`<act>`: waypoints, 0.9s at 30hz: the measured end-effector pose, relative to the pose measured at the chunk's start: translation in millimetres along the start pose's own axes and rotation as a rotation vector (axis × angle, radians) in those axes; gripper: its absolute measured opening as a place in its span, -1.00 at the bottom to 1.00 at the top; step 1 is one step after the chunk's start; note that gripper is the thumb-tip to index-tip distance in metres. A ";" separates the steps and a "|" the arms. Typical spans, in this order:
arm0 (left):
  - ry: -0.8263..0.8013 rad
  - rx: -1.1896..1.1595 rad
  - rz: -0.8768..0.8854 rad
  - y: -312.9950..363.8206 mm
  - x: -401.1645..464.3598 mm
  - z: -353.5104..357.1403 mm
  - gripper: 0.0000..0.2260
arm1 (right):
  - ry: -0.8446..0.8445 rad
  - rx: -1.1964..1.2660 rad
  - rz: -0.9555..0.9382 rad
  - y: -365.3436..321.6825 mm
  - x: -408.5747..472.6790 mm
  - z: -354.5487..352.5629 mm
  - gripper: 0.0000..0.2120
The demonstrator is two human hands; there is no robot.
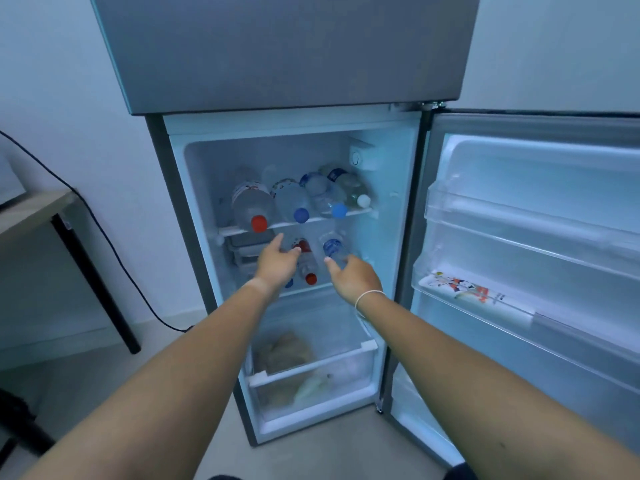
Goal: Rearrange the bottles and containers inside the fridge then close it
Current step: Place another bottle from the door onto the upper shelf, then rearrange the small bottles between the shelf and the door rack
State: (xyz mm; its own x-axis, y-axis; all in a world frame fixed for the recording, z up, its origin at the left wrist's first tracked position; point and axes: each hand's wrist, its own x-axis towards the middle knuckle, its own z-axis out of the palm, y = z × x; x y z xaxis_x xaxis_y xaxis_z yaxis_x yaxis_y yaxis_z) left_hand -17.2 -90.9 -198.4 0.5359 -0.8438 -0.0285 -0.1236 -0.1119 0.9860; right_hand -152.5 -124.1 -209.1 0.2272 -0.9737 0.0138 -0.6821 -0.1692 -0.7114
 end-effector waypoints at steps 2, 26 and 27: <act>-0.017 0.023 -0.006 -5.9 -7.9 8.1 -0.44 | 0.000 -0.003 0.005 10.4 -7.9 -3.4 -0.45; -0.097 0.566 0.038 -85.3 39.9 26.6 -0.51 | -0.110 -0.079 0.012 68.7 57.9 45.9 -0.49; -0.098 0.591 0.031 -89.0 44.2 28.2 -0.51 | -0.116 -0.084 0.014 71.5 63.1 49.3 -0.49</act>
State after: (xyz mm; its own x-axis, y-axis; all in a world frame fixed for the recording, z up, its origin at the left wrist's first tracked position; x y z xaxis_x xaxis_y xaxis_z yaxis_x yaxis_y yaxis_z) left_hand -6.1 -133.0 -292.1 0.4490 -0.8925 -0.0438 -0.5965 -0.3358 0.7290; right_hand -152.7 -190.1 -293.7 0.2929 -0.9527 -0.0807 -0.7403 -0.1726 -0.6497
